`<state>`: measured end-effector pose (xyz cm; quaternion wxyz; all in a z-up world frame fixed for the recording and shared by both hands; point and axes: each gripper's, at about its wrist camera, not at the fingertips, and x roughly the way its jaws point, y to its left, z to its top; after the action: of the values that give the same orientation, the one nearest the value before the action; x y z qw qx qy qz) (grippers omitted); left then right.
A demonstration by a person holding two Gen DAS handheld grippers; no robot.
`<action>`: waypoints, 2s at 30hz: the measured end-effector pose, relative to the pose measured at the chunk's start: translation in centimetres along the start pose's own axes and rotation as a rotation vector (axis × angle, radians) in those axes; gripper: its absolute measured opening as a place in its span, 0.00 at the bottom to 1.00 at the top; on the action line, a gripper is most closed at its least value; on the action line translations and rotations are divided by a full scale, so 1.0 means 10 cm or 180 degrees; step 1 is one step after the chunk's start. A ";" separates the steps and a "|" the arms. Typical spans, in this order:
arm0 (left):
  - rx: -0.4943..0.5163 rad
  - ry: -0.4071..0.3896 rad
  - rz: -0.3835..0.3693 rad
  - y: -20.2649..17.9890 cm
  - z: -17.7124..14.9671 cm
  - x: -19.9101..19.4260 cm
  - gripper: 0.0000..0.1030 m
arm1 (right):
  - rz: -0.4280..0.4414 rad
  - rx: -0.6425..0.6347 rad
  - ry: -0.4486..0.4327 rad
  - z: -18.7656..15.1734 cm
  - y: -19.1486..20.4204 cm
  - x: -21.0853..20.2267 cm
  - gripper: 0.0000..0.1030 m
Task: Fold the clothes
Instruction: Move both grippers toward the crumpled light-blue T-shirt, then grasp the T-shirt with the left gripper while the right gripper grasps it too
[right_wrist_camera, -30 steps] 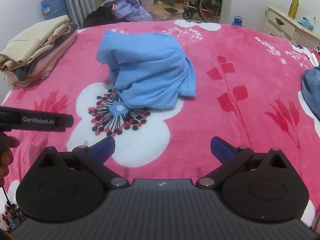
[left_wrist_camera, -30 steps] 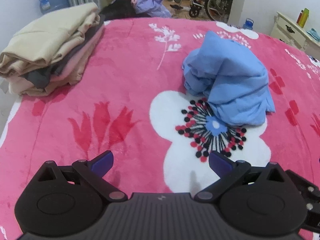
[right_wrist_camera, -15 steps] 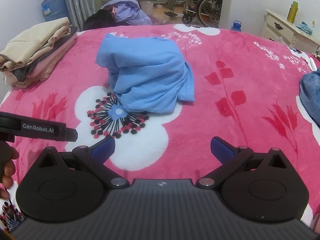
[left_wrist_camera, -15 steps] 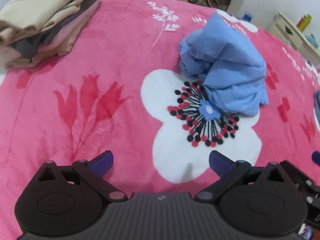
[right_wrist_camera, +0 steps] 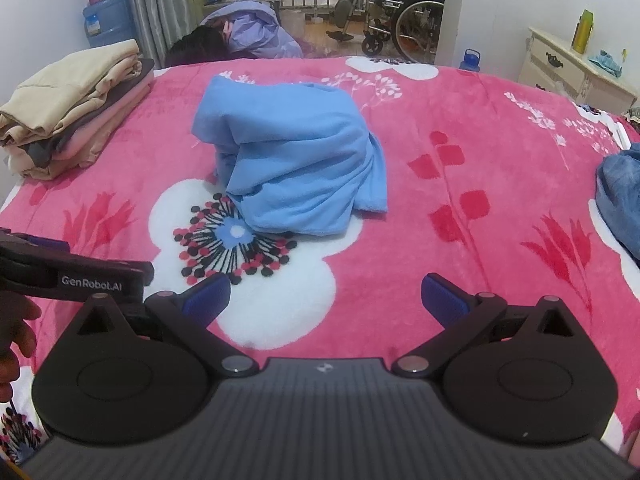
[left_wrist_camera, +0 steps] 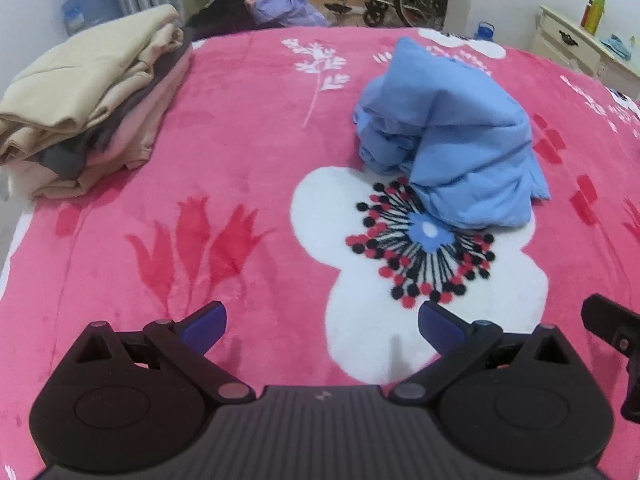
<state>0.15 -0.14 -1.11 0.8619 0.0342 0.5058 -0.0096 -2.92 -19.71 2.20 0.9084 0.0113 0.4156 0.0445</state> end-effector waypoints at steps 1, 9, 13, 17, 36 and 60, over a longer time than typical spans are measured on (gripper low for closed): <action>-0.0016 0.0058 -0.0006 0.00 0.00 0.03 0.99 | 0.0003 -0.0003 -0.0010 0.01 -0.02 0.00 0.99; -0.0144 0.0100 0.0122 0.10 0.02 0.06 0.99 | 0.0040 -0.0073 -0.0084 0.02 -0.01 -0.04 0.99; -0.0131 0.0101 0.0127 0.10 0.04 0.07 0.99 | 0.0056 -0.0091 -0.0105 0.04 -0.02 -0.04 0.99; -0.0120 0.0095 0.0102 0.09 0.06 0.09 0.99 | 0.0076 -0.0114 -0.0113 0.07 -0.05 -0.01 0.99; 0.0063 -0.0037 0.0151 0.02 0.10 0.22 0.99 | 0.0157 -0.0159 -0.0129 0.31 -0.31 0.40 0.99; 0.0314 -0.1000 -0.0700 -0.06 0.80 0.40 0.97 | 0.0649 -0.0498 -0.0754 1.17 -0.79 1.12 0.99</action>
<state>9.03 -1.24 -0.71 0.9213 0.0191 0.3647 -0.1336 13.83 -26.34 0.96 0.9399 -0.0122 0.2976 0.1669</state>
